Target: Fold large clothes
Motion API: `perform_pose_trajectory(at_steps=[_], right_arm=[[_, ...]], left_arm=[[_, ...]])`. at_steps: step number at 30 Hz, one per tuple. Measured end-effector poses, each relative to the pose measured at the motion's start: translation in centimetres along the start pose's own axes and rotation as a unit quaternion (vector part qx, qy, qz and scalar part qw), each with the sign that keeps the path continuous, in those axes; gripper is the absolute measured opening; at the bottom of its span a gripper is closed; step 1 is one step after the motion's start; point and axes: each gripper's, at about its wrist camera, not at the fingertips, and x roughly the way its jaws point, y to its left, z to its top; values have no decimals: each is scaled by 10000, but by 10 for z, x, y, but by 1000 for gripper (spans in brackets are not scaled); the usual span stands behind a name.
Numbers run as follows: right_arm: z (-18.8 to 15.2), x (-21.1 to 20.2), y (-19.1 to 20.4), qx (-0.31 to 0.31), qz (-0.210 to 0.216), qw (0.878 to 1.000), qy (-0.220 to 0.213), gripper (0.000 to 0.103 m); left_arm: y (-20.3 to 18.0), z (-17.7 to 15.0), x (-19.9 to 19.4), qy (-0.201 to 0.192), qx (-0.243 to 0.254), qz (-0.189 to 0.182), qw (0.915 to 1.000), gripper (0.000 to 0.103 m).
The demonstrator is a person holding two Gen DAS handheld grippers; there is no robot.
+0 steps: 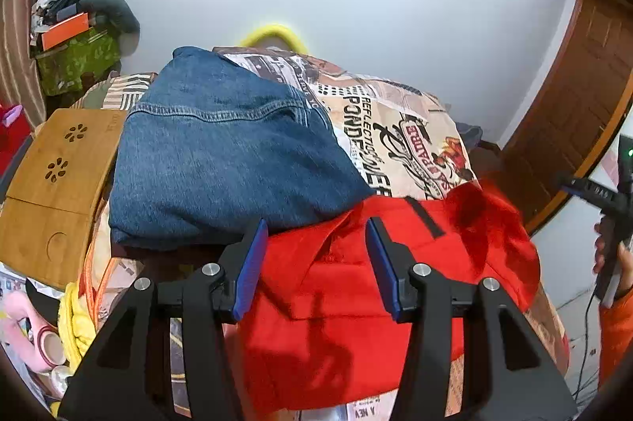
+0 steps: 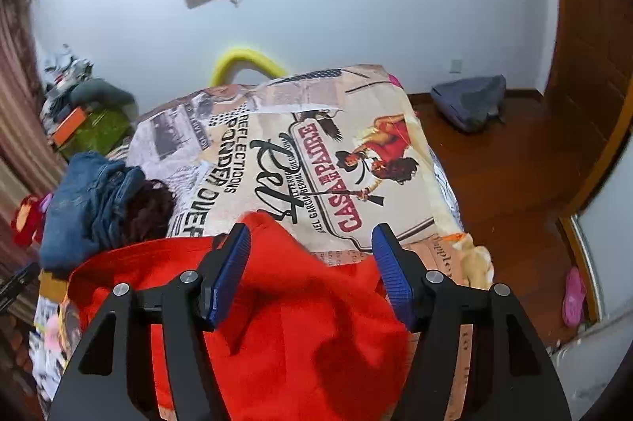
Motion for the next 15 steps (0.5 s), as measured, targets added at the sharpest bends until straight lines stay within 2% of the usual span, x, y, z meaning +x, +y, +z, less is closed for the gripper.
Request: perform_pose_trajectory(at_steps=[6,11,12,15], right_arm=[[-26,1,13,-443,181,9985,285,67],[-68,28,19,-888,58,9919,905,67],[-79,33,16,-911,6,9905,1025,67],[-103,43,-1,-672,-214,9907,1166,67]], left_arm=[[-10,-34,9,446,273,-131,9985,54],[-14,-85,30,1091,657,58,9918,54],[-11,-95,33,1191,591,87,9911,54],[13,-121,43,1461,-47,284,9888,58]])
